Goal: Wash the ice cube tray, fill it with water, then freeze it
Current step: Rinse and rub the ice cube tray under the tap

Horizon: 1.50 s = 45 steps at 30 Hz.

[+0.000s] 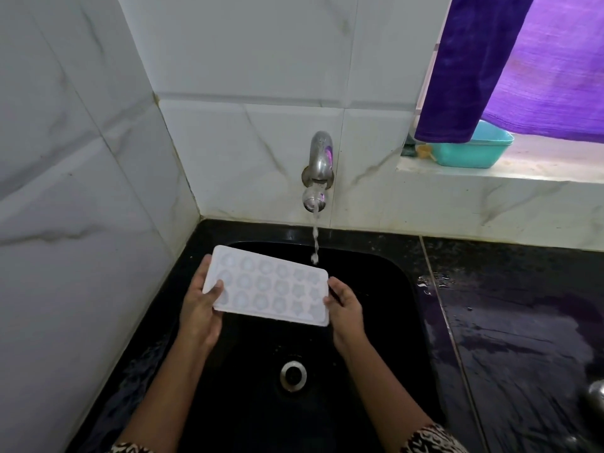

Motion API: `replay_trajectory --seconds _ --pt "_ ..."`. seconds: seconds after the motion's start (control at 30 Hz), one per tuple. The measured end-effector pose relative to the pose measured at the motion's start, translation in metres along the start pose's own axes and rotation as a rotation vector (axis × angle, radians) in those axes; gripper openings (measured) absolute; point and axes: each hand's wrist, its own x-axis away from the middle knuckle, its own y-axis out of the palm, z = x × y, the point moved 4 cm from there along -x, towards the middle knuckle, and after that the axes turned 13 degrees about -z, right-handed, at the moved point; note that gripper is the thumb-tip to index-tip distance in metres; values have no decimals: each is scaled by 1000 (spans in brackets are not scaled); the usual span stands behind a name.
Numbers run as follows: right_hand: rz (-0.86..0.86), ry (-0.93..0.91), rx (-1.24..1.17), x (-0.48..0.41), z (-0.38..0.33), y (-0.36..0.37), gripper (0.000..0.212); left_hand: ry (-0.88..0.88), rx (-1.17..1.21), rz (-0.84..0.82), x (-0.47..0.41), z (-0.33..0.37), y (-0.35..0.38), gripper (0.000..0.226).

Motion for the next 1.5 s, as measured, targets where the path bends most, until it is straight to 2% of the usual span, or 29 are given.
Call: replay_trajectory --seconds 0.1,0.23,0.5,0.6,0.67,0.7,0.8,0.93,1.03,1.13,1.23,1.33,1.37,1.4,1.5 --pt "-81 111 74 -12 -1 24 49 67 -22 20 -1 18 -19 53" --pt "-129 84 262 -10 -32 23 39 23 31 74 5 8 -30 52" --pt "34 -81 640 21 -121 -36 31 -294 278 53 22 -87 48 45" --pt "123 -67 940 30 -152 -54 30 -290 319 27 21 -95 76 42" --pt "211 -80 1167 28 -170 -53 33 -245 272 32 20 -92 84 41" --pt "217 -112 1202 23 -177 -47 35 -219 230 31 21 -90 84 42" --pt "71 -171 1128 -4 -190 -10 41 -159 113 22 26 -83 77 50" --pt "-94 -22 1037 -57 -186 52 60 -147 72 67 42 -76 54 49" --pt "-167 170 695 -83 -174 83 44 -128 86 115 50 -69 38 46" --pt "-170 118 506 -88 -166 84 37 -105 84 137 54 -62 29 44" --pt "-312 98 295 -80 -162 79 33 -87 71 147 57 -57 26 43" --pt "-427 190 172 -77 -153 70 55 -89 63 156 54 -53 23 43" --pt "-434 226 195 -74 -146 64 63 -94 63 157 53 -54 21 43" --pt "-407 247 318 -70 -137 54 66 -95 66 153 51 -54 19 42" --pt "-112 244 928 -48 -101 5 54 -80 77 150 47 -51 15 41"
